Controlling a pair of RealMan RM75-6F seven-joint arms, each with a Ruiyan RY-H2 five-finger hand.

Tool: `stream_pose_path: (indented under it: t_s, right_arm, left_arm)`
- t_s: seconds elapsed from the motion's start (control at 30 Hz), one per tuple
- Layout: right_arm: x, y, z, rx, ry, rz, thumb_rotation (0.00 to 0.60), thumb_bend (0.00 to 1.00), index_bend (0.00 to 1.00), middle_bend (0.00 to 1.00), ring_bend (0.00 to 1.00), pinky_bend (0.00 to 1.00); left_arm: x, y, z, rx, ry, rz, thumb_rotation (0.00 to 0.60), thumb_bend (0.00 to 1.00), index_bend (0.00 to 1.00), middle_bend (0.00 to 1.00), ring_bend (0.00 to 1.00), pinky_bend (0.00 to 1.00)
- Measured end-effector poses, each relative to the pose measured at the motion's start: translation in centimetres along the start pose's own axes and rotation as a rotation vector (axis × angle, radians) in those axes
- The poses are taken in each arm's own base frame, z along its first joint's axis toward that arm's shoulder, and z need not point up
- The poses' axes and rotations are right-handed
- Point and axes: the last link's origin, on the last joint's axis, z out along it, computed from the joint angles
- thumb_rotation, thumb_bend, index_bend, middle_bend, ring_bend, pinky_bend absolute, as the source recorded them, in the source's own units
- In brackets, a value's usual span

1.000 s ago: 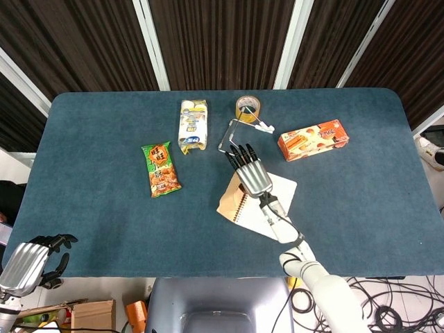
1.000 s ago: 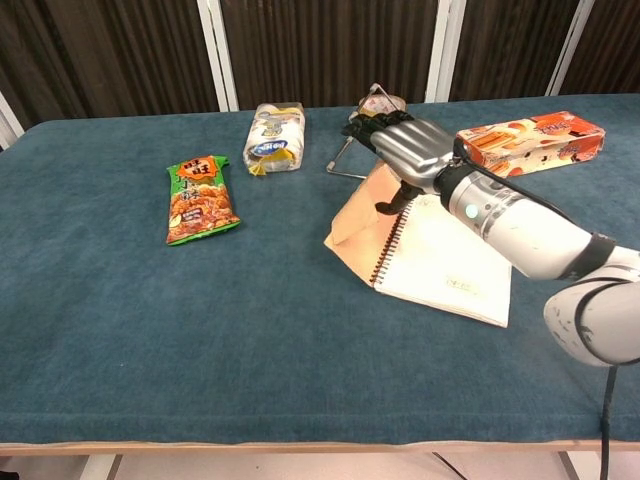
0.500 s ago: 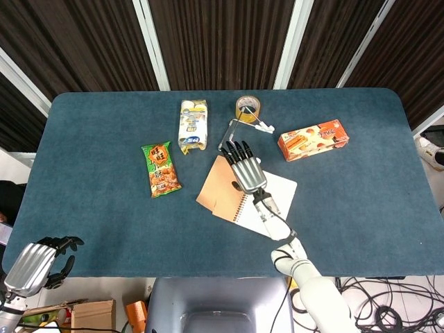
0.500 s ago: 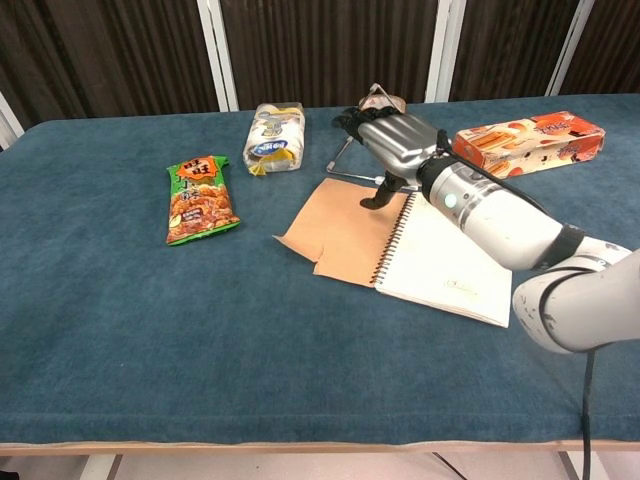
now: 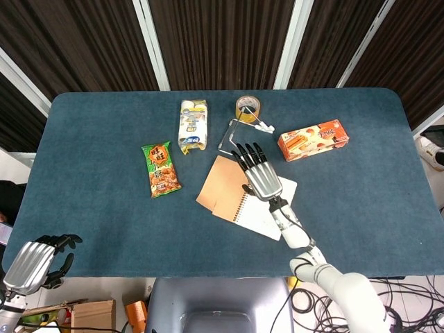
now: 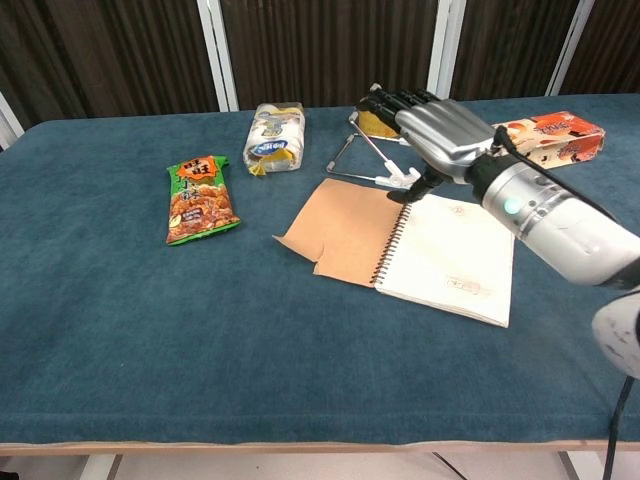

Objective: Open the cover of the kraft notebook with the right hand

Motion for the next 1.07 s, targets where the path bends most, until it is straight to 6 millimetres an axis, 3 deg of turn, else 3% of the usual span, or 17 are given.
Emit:
stream_pose_path:
  t_s: [0.17,0.33,0.43,0.5,0.6,0.73,0.87,1.07]
  right_arm:
    - [2.5,-0.2,-5.2,0.032,-0.027,0.050,0.600,0.13,0.00,0.00,0.00,0.04]
    - [6.9,1.2,-13.3,-0.042,-0.073,0.120,0.600,0.13,0.00,0.00,0.00,0.05]
    - [8.3,2.0,-17.6,-0.135,-0.117,0.177,0.600,0.13,0.00,0.00,0.00,0.07]
    - [8.8,3.2,-20.0,-0.204,-0.146,0.187,0.600,0.13,0.00,0.00,0.00,0.07]
    - [9.3,6.2,-23.8,-0.318,-0.184,0.148,0.600,0.13,0.00,0.00,0.00,0.07]
    - [10.2,10.3,-28.6,-0.429,-0.208,0.051,0.600,0.13,0.00,0.00,0.00,0.07]
    - [10.2,10.5,-29.4,-0.411,-0.209,0.031,0.600,0.13,0.00,0.00,0.00,0.07]
    - [10.0,10.5,-30.0,-0.418,-0.214,0.018,0.600,0.13,0.00,0.00,0.00,0.07]
  left_arm:
    - [0.1,0.0,0.0,0.012,0.023,0.004,0.600,0.53,0.40,0.49,0.52,0.53]
    - [0.0,0.1,0.1,0.025,0.032,0.014,0.600,0.53,0.40,0.48,0.51,0.53]
    - [-0.1,0.1,0.2,0.033,0.034,0.027,0.600,0.53,0.37,0.46,0.49,0.53]
    - [-0.3,0.1,0.3,0.044,0.037,0.036,0.600,0.52,0.29,0.37,0.44,0.52]
    - [-0.5,0.2,0.8,0.057,0.048,0.035,0.600,0.47,0.15,0.18,0.28,0.43]
    - [-0.7,0.2,0.9,0.068,0.050,0.030,0.600,0.43,0.04,0.04,0.13,0.33]
    - [-0.7,0.4,0.9,0.066,0.062,0.038,0.600,0.43,0.00,0.00,0.06,0.28]
    - [-0.9,0.4,0.7,0.057,0.055,0.048,0.600,0.43,0.00,0.00,0.05,0.27]
